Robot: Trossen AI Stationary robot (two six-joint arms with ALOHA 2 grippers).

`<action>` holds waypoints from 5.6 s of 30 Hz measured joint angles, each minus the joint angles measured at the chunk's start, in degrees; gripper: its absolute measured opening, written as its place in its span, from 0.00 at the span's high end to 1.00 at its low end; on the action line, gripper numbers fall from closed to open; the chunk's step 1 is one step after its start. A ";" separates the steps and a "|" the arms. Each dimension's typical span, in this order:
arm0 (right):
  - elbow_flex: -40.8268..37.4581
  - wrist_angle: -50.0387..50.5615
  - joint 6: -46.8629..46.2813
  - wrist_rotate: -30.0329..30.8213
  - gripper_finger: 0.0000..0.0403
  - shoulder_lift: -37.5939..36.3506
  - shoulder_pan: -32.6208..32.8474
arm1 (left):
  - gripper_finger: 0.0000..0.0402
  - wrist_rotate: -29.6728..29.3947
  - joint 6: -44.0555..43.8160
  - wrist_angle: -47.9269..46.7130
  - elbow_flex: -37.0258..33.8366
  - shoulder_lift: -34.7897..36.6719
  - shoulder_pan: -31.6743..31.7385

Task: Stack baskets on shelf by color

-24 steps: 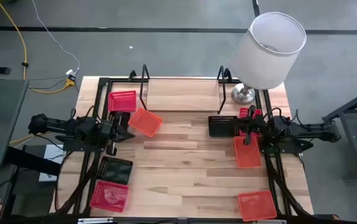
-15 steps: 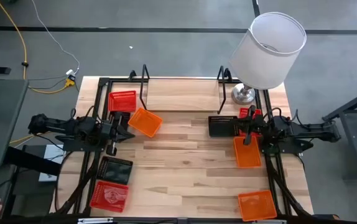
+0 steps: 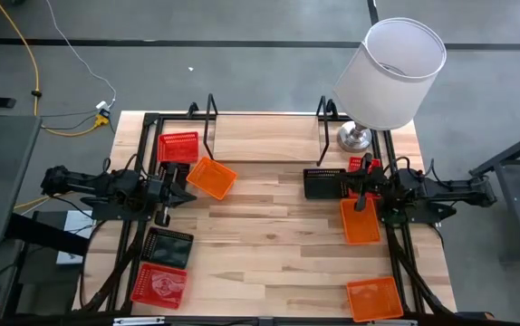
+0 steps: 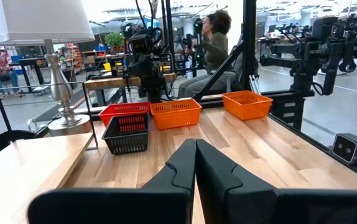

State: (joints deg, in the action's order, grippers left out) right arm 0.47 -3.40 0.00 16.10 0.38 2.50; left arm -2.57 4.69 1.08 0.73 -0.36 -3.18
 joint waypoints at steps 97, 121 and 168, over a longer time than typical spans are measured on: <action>0.00 -0.01 0.01 -0.01 1.00 0.00 0.00 | 0.99 0.02 0.00 0.02 0.00 0.02 0.01; 0.00 -0.02 0.00 0.00 1.00 0.01 0.00 | 0.99 0.01 0.01 0.01 -0.02 0.02 0.02; 36.25 46.23 -55.41 -0.39 0.79 45.07 17.50 | 0.99 0.02 0.00 0.02 -0.02 0.02 0.02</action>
State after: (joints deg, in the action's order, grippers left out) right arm 36.72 42.83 -55.41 15.71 45.45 20.00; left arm -2.55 4.69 1.10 0.71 -0.34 -3.16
